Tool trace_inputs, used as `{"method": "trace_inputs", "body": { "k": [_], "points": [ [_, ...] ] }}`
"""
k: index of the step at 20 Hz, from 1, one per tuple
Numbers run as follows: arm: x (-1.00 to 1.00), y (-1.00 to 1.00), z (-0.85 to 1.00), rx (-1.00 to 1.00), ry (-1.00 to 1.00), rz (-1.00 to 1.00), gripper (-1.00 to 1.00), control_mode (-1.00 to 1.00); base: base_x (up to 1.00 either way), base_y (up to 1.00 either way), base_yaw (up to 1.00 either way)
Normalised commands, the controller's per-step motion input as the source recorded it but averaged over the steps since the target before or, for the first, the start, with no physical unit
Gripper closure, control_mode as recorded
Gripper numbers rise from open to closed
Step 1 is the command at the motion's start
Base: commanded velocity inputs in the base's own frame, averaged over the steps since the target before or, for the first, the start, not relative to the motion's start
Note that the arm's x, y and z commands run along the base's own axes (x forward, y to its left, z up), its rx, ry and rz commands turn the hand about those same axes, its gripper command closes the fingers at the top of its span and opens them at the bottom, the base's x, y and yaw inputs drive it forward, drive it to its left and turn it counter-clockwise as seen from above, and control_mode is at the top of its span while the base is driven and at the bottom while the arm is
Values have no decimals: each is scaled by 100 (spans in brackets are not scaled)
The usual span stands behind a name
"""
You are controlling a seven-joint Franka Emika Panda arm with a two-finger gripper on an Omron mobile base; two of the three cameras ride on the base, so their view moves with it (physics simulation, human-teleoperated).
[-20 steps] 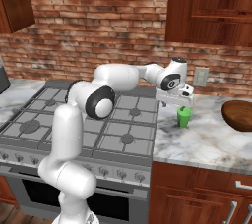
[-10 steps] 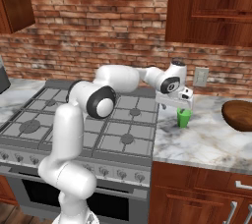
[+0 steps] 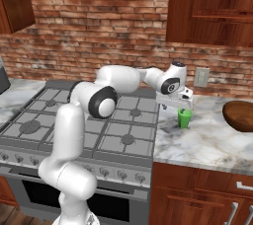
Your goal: Pick the cup and bowl from the counter and place them on the counter next to the sink.
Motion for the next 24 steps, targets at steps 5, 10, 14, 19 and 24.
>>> {"method": "trace_inputs", "body": {
  "k": [5,10,14,19,24],
  "points": [
    [18,0,-6,0,0,0,-100,-100,0,0,0],
    [12,-5,-18,0,0,0,-100,-100,0,0,0],
    [6,-14,-23,0,0,0,-100,-100,0,0,0],
    [3,-14,-14,0,0,0,-100,-100,0,0,0],
    [5,-15,-13,0,0,0,-100,-100,0,0,0]
  ]
}}
